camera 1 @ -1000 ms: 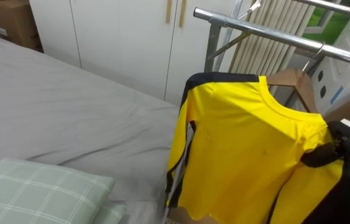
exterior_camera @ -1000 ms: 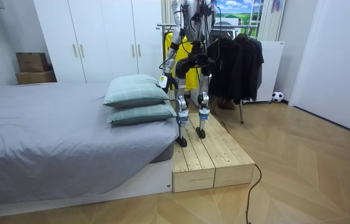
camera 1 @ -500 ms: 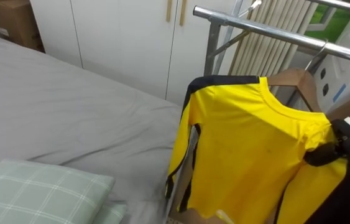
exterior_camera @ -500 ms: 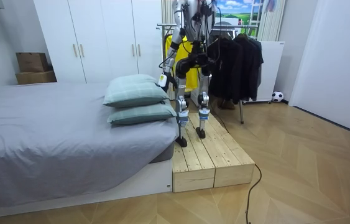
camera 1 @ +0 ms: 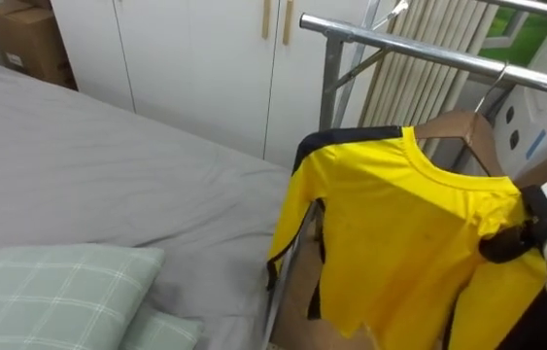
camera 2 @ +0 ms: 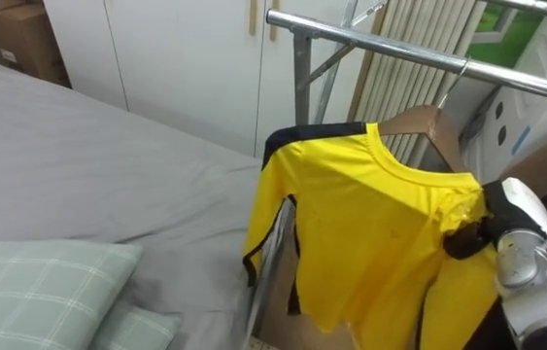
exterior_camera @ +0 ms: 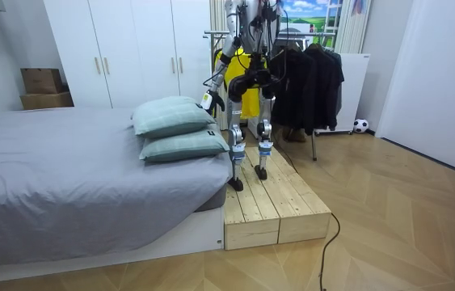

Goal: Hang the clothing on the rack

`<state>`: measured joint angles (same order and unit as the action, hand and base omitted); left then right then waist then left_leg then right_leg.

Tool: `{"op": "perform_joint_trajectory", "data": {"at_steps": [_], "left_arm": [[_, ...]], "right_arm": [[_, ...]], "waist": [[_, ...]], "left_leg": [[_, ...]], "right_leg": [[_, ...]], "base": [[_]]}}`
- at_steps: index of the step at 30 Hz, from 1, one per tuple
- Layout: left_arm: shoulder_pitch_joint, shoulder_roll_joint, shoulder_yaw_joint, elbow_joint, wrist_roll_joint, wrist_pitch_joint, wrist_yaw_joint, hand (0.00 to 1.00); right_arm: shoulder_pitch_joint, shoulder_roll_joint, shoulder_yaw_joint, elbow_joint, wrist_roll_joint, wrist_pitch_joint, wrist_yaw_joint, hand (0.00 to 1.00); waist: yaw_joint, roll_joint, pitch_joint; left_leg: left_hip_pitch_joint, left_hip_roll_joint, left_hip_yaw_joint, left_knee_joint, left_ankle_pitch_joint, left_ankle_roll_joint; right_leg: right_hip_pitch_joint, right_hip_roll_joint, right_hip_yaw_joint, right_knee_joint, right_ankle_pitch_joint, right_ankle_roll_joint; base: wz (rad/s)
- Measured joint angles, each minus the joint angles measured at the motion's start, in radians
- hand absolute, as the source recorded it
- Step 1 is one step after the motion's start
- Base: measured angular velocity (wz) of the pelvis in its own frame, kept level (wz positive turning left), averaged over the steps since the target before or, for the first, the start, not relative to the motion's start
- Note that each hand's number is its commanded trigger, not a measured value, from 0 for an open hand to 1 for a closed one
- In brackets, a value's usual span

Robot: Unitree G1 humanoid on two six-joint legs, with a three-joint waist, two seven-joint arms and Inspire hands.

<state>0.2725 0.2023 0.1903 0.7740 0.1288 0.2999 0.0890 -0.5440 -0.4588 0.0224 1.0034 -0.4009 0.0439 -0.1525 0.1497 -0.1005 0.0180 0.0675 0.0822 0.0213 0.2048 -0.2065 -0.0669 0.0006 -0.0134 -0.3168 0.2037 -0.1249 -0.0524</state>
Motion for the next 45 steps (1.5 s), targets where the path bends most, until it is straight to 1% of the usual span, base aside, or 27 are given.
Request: {"op": "perform_joint_trajectory", "data": {"at_steps": [1, 2, 3, 4, 5, 6, 8, 10, 15, 17, 23, 25, 32, 35, 41, 44, 45], "left_arm": [[0.0, -0.004, -0.001, -0.012, -0.003, -0.002, 0.0, 0.0], [-0.001, -0.006, -0.002, -0.018, -0.005, -0.004, 0.0, 0.0], [-0.001, -0.011, -0.002, -0.024, -0.008, -0.015, 0.0, 0.0], [-0.003, -0.015, -0.003, -0.026, -0.008, -0.031, 0.0, 0.0], [-0.004, -0.015, -0.004, -0.027, -0.008, -0.039, 0.0, 0.0], [-0.007, -0.017, -0.004, -0.031, -0.008, -0.047, 0.001, 0.0], [-0.008, -0.025, -0.006, -0.046, -0.011, -0.05, 0.008, 0.0], [-0.01, -0.03, -0.009, -0.046, -0.02, -0.063, 0.009, 0.0], [-0.01, -0.032, -0.01, -0.045, -0.019, -0.068, 0.007, 0.0], [-0.009, -0.032, -0.01, -0.044, -0.019, -0.068, 0.003, 0.0], [-0.009, -0.031, -0.021, -0.031, -0.019, -0.075, -0.011, 0.0], [-0.009, -0.031, -0.029, -0.027, -0.019, -0.082, -0.011, 0.0], [-0.009, -0.027, -0.038, -0.025, -0.02, -0.085, -0.016, 0.0], [-0.009, -0.027, -0.039, -0.025, -0.02, -0.085, -0.023, 0.0], [-0.008, -0.024, -0.039, -0.025, -0.03, -0.085, -0.027, 0.0], [-0.005, -0.023, -0.039, -0.025, -0.038, -0.087, -0.027, 0.0], [-0.005, -0.024, -0.039, -0.025, -0.038, -0.087, -0.027, 0.0]], "right_arm": [[0.005, 0.001, 0.0, 0.0, -0.001, 0.0, -0.003, 0.0], [0.008, 0.002, 0.0, 0.0, -0.001, 0.0, -0.005, 0.0], [0.016, 0.003, 0.0, 0.0, -0.001, 0.0, -0.009, 0.0], [0.025, 0.003, 0.0, 0.0, -0.001, 0.001, -0.009, 0.0], [0.03, 0.003, 0.0, 0.0, -0.001, 0.001, -0.009, 0.0], [0.039, 0.004, 0.0, 0.0, -0.001, 0.001, -0.01, 0.0], [0.043, 0.006, 0.001, 0.001, 0.0, 0.001, -0.01, 0.0], [0.052, 0.011, 0.001, 0.003, 0.001, 0.001, -0.011, 0.0], [0.054, 0.012, 0.001, 0.004, 0.001, 0.001, -0.011, 0.0], [0.054, 0.012, 0.001, 0.004, 0.013, 0.001, -0.011, 0.0], [0.054, 0.012, 0.001, 0.004, 0.095, 0.0, -0.026, 0.0], [0.054, 0.012, 0.001, 0.004, 0.124, -0.002, -0.038, 0.0], [0.054, 0.012, 0.001, 0.002, 0.193, -0.004, -0.046, 0.0], [0.054, 0.012, 0.001, 0.0, 0.209, -0.004, -0.05, 0.0], [0.054, 0.012, 0.001, -0.004, 0.261, -0.004, -0.058, 0.0], [0.054, 0.012, 0.0, -0.031, 0.306, -0.004, -0.079, 0.0], [0.054, 0.012, -0.003, -0.052, 0.351, -0.01, -0.091, 0.0]], "waist": [[0.002, 0.005, -0.0036], [0.003, 0.007, -0.0053], [0.007, 0.011, -0.0086], [0.013, 0.014, -0.01], [0.017, 0.014, -0.0102], [0.022, 0.014, -0.0102], [0.023, 0.014, -0.0101], [0.025, 0.014, -0.0098], [0.027, 0.015, -0.0087], [0.028, 0.017, -0.0071], [0.028, 0.021, -0.003], [0.029, 0.019, -0.0019], [0.027, 0.01, 0.0036], [0.027, 0.01, 0.0037], [0.021, 0.007, 0.0013], [0.021, 0.01, -0.0002], [0.022, 0.012, -0.0019]], "left_leg": [[0.001, 0.0, 0.0, 0.0, 0.0, 0.0], [0.001, 0.0, 0.001, -0.001, 0.0, 0.0], [0.003, 0.0, 0.003, -0.001, 0.0, 0.0], [0.006, -0.001, 0.005, -0.001, 0.0, 0.0], [0.008, -0.001, 0.006, -0.001, 0.0, 0.0], [0.012, -0.001, 0.006, -0.001, 0.001, 0.0], [0.014, -0.001, 0.008, -0.001, 0.001, 0.0], [0.017, -0.003, 0.008, -0.001, 0.0, 0.0], [0.019, -0.004, 0.008, -0.001, 0.001, 0.0], [0.024, -0.004, 0.008, -0.005, 0.001, 0.0], [0.032, -0.004, 0.008, -0.014, 0.002, 0.001], [0.032, -0.004, 0.008, -0.014, 0.002, 0.001], [0.03, -0.005, 0.017, -0.015, 0.002, 0.001], [0.029, -0.005, 0.027, -0.016, 0.002, 0.001], [0.03, -0.005, 0.036, -0.018, 0.002, 0.001], [0.028, -0.005, 0.038, -0.018, 0.002, 0.001], [0.028, -0.004, 0.042, -0.017, 0.002, 0.001]], "right_leg": [[0.0, 0.0, 0.0, 0.0, 0.0, 0.0], [0.0, -0.001, 0.0, 0.0, 0.0, 0.0], [0.0, -0.001, 0.0, 0.001, 0.0, 0.0], [0.002, -0.002, 0.002, 0.001, 0.0, 0.0], [0.001, -0.002, 0.003, 0.001, 0.0, 0.0], [0.002, -0.001, 0.006, 0.0, -0.001, 0.001], [0.003, -0.002, 0.008, 0.0, -0.001, 0.002], [0.004, -0.003, 0.01, 0.0, -0.001, 0.002], [0.001, -0.004, 0.014, 0.001, -0.002, 0.003], [0.004, -0.003, 0.017, 0.002, -0.002, 0.003], [0.017, -0.002, 0.02, 0.001, -0.002, 0.003], [0.017, -0.002, 0.02, 0.001, -0.002, 0.003], [0.012, -0.004, 0.022, 0.0, -0.005, 0.007], [0.001, -0.003, 0.038, 0.0, -0.006, 0.009], [0.001, -0.002, 0.039, 0.001, -0.005, 0.009], [0.0, -0.002, 0.042, 0.002, -0.004, 0.009], [-0.001, -0.002, 0.042, 0.002, -0.004, 0.009]], "base": [[0.0], [-0.04], [-0.06], [-0.07], [-0.07], [-0.05], [-0.02], [0.0], [0.0], [0.0], [0.0], [0.0], [-0.02], [-0.1], [-0.03], [-0.01], [0.0]]}}
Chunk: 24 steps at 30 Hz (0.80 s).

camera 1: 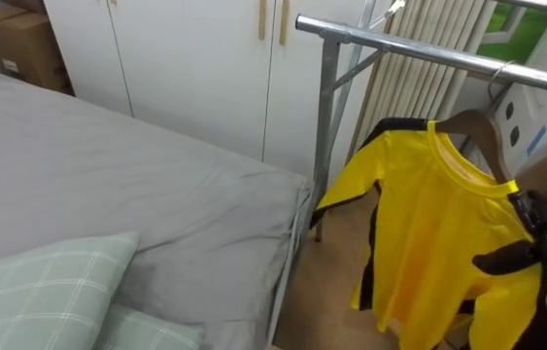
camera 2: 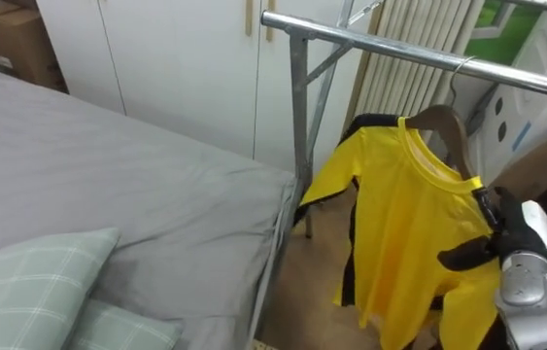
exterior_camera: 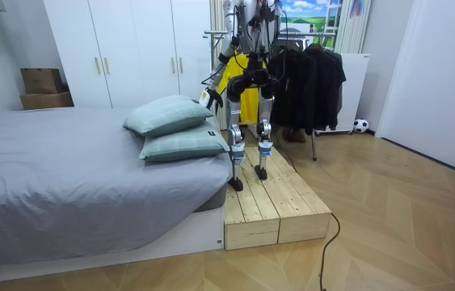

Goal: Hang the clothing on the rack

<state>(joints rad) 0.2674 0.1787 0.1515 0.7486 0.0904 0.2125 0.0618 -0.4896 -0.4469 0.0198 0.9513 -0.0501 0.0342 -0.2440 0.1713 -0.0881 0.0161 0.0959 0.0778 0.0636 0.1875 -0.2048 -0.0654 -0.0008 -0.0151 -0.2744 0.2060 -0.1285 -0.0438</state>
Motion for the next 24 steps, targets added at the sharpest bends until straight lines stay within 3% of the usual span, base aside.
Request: {"op": "perform_joint_trajectory", "data": {"at_steps": [5, 9, 13, 18, 20, 22, 24], "left_arm": [[0.0, -0.002, -0.018, 0.0, 0.0, -0.003, 0.01, 0.0], [0.002, -0.009, -0.03, 0.008, -0.001, -0.014, 0.026, 0.0], [0.002, -0.021, -0.037, 0.015, -0.001, -0.04, 0.045, 0.0], [0.002, -0.029, -0.037, 0.017, -0.001, -0.055, 0.046, 0.0], [0.002, -0.036, -0.037, 0.017, -0.001, -0.073, 0.047, 0.0], [-0.008, -0.039, -0.049, 0.015, 0.0, -0.123, 0.047, 0.0], [-0.03, -0.041, -0.057, 0.016, 0.0, -0.147, 0.046, 0.0]], "right_arm": [[0.015, 0.002, -0.004, -0.12, 0.127, -0.048, -0.088, 0.0], [0.075, 0.037, -0.015, -0.286, 0.152, -0.09, -0.157, 0.0], [0.109, 0.093, -0.019, -0.376, 0.337, -0.137, -0.19, 0.0], [0.115, 0.095, -0.027, -0.384, 0.48, -0.147, -0.194, 0.0], [0.115, 0.095, -0.036, -0.384, 0.495, -0.148, -0.193, 0.0], [0.115, 0.095, -0.042, -0.384, 0.504, -0.157, -0.204, 0.0], [0.115, 0.095, -0.042, -0.384, 0.51, -0.167, -0.213, 0.0]], "waist": [[-0.007, 0.016, -0.0084], [-0.01, 0.033, -0.0091], [-0.025, 0.041, -0.0043], [-0.032, 0.043, -0.0032], [-0.035, 0.046, -0.0014], [-0.042, 0.049, -0.0019], [-0.045, 0.052, -0.0032]], "left_leg": [[0.005, 0.0, 0.002, 0.001, 0.0, 0.0], [0.023, 0.002, 0.003, 0.0, 0.0, 0.0], [0.03, 0.001, 0.002, -0.001, 0.0, 0.0], [0.021, 0.0, 0.005, -0.008, 0.0, 0.002], [0.023, 0.002, 0.01, -0.007, 0.0, 0.002], [0.021, 0.003, 0.012, -0.009, 0.0, 0.002], [0.027, 0.003, 0.015, -0.011, 0.0, 0.002]], "right_leg": [[0.006, 0.0, -0.001, -0.001, 0.001, 0.0], [0.022, 0.001, -0.001, -0.002, 0.002, -0.001], [0.025, 0.0, 0.0, -0.003, 0.002, -0.001], [0.018, 0.001, 0.013, -0.001, 0.006, 0.0], [0.017, 0.003, 0.017, -0.001, 0.008, -0.002], [0.017, 0.004, 0.018, 0.0, 0.008, -0.002], [0.017, 0.005, 0.022, 0.001, 0.009, -0.003]], "base": [[0.0], [0.0], [0.04], [-0.03], [-0.05], [-0.06], [-0.08]]}}
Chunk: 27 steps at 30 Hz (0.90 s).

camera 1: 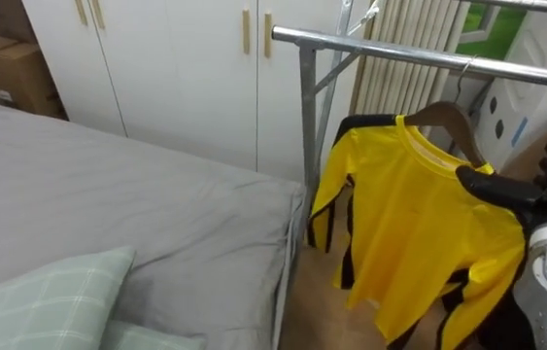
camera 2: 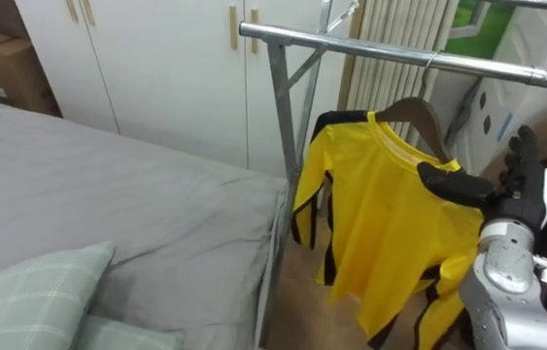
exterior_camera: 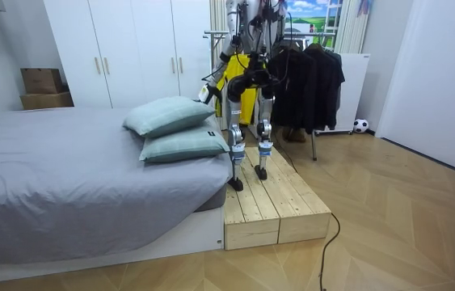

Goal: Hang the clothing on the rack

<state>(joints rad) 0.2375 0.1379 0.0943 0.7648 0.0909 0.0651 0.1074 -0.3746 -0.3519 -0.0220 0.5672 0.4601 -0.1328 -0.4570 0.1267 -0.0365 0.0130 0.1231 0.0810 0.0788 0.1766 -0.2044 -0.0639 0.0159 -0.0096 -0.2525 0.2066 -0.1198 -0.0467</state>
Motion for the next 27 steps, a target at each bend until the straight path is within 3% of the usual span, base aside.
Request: {"op": "perform_joint_trajectory", "data": {"at_steps": [4, 8, 27], "left_arm": [[-0.026, -0.008, -0.001, 0.0, 0.0, -0.032, -0.003, 0.0], [-0.027, -0.008, -0.001, 0.0, 0.0, -0.032, -0.003, 0.0], [0.003, -0.004, -0.001, 0.025, -0.013, -0.1, -0.002, 0.0]], "right_arm": [[0.004, 0.0, -0.005, -0.017, 0.002, -0.001, -0.004, 0.0], [0.034, 0.0, -0.02, -0.037, 0.002, -0.001, -0.002, 0.0], [0.109, 0.002, -0.054, -0.036, -0.072, -0.012, -0.009, 0.0]], "waist": [[-0.016, 0.0, -0.002], [-0.023, -0.005, -0.0061], [-0.063, -0.007, -0.0051]], "left_leg": [[0.009, -0.003, 0.004, -0.008, 0.0, 0.0], [0.014, -0.005, 0.005, -0.012, 0.0, 0.0], [0.041, -0.004, 0.037, -0.017, -0.001, 0.001]], "right_leg": [[0.003, -0.001, 0.003, -0.003, -0.002, 0.004], [0.003, -0.001, 0.005, -0.004, -0.005, 0.008], [0.003, 0.001, 0.033, 0.003, -0.005, 0.008]], "base": [[-0.09], [-0.06], [-0.04]]}}
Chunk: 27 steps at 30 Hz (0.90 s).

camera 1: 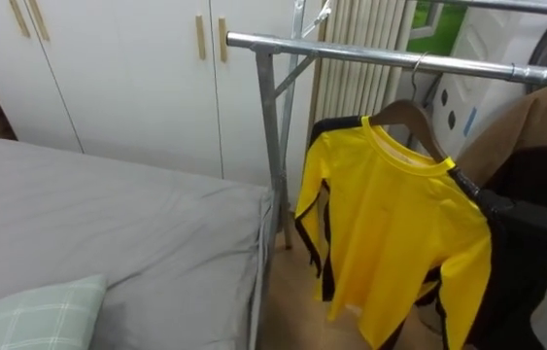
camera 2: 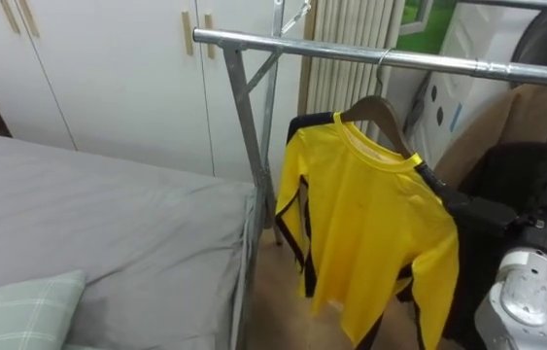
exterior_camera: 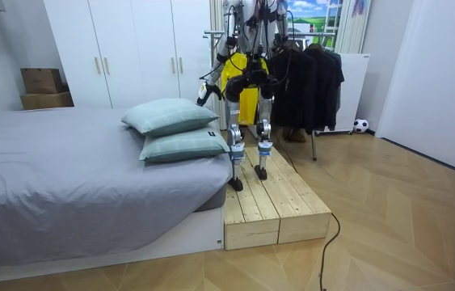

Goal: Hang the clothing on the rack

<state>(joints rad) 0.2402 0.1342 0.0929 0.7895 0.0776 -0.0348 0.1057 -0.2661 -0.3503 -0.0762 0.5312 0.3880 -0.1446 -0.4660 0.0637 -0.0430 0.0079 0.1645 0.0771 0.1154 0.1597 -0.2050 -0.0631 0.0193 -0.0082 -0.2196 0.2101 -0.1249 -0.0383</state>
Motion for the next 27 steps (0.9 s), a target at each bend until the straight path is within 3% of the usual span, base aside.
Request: {"op": "perform_joint_trajectory", "data": {"at_steps": [8, 14, 20, 27], "left_arm": [[0.012, 0.017, 0.001, -0.001, 0.001, -0.008, -0.006, 0.0], [0.018, 0.023, 0.006, -0.002, 0.0, -0.015, -0.018, 0.0], [0.015, 0.037, 0.005, 0.017, -0.003, -0.041, -0.029, 0.0], [0.015, 0.039, 0.003, 0.049, -0.001, -0.059, -0.029, 0.0]], "right_arm": [[0.041, -0.004, -0.005, -0.001, -0.045, -0.01, 0.044, 0.0], [0.105, -0.005, -0.004, -0.002, -0.058, -0.01, 0.124, 0.0], [0.18, -0.008, 0.016, -0.006, -0.259, -0.01, 0.18, 0.0], [0.217, -0.008, 0.016, -0.007, -0.577, -0.019, 0.205, 0.0]], "waist": [[-0.005, 0.001, -0.0009], [0.0, 0.011, -0.0076], [-0.002, 0.015, -0.011], [-0.008, 0.005, -0.0063]], "left_leg": [[-0.001, 0.003, 0.002, -0.011, -0.001, 0.0], [-0.005, 0.005, 0.024, -0.014, -0.001, 0.0], [0.011, 0.004, 0.04, -0.014, -0.001, 0.0], [0.006, 0.002, 0.04, -0.015, -0.002, 0.002]], "right_leg": [[-0.013, 0.004, 0.001, 0.01, 0.0, -0.001], [-0.022, 0.01, 0.023, 0.011, 0.002, -0.005], [-0.009, 0.009, 0.031, 0.008, 0.002, -0.004], [-0.029, 0.013, 0.052, 0.014, -0.002, 0.0]], "base": [[0.0], [-0.11], [-0.06], [0.0]]}}
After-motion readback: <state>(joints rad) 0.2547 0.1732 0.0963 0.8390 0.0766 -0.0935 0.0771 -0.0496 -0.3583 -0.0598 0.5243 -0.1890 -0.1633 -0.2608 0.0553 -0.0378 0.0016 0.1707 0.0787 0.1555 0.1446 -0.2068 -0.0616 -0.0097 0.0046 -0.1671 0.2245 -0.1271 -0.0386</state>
